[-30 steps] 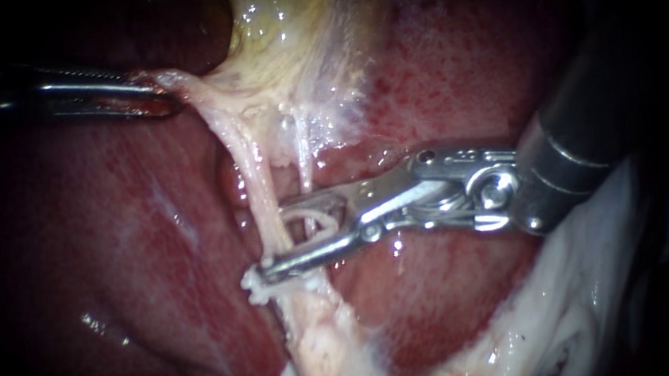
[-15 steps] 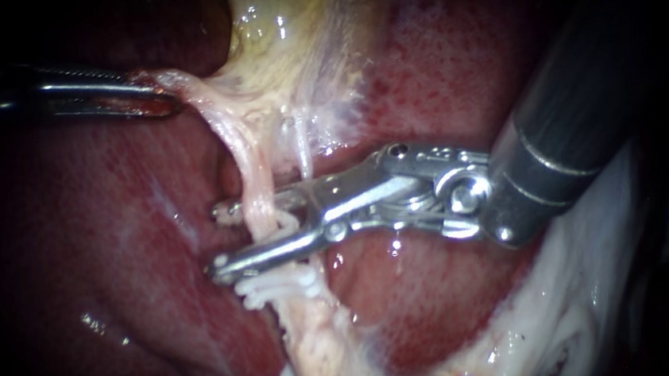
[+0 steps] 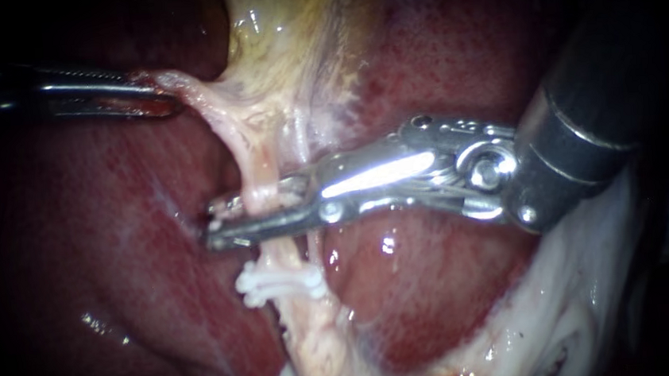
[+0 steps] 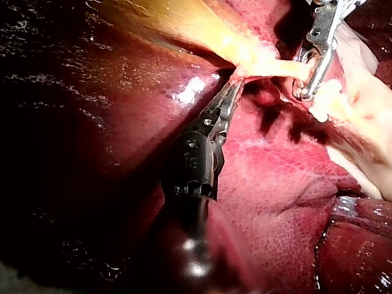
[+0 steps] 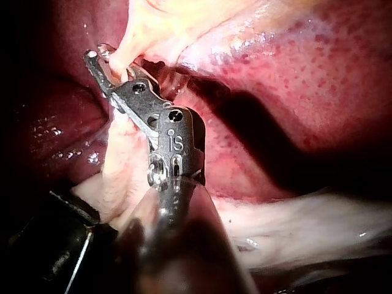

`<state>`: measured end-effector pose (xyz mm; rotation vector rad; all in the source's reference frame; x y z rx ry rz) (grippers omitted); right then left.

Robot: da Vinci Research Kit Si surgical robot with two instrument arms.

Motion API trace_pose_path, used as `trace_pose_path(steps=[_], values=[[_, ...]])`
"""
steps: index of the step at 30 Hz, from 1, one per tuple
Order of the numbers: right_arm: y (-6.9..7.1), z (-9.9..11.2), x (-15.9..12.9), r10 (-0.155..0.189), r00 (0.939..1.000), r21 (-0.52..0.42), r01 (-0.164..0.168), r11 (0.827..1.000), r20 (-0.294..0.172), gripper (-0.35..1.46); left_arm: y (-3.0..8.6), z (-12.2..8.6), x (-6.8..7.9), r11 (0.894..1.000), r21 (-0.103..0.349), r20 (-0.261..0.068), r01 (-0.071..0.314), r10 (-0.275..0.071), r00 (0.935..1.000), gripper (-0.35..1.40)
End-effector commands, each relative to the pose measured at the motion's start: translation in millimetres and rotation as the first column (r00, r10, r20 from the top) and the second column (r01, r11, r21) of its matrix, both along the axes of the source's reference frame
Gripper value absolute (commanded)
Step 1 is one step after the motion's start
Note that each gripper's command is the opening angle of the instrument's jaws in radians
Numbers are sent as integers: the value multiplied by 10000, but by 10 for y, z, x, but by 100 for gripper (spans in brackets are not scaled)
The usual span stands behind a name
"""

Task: Clipping third clip left tube

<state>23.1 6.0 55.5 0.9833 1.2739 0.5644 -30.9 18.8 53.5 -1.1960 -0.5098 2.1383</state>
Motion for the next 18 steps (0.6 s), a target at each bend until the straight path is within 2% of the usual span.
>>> trace_pose_path(steps=[1, 5, 16, 17, 18], values=[[0, -1, 0, -3, 10000, 126, 3, 9999, 36, -33, 0, 0, 0, 10000, 1, -1, 2, -2, 10000, -35], [-2, -1, -4, -7, 9993, 1243, -40, 9922, 376, -35, 0, 0, 0, 10000, 0, -1, 2, -2, 10000, -35], [-4, 2, -5, 62, 9991, 1210, -113, 9926, 426, -35, 1, 1, -1, 10000, -1, -2, 3, -3, 10000, -35], [-3, 4, -4, -8, 9993, 1223, -39, 9925, 382, -35, 1, 2, -1, 10000, -1, -2, 4, -4, 10000, -35], [-3, 7, -4, -27, 9993, 1219, -18, 9925, 373, -15, 1, 2, -1, 10000, -2, -3, 4, -4, 10000, -35]])
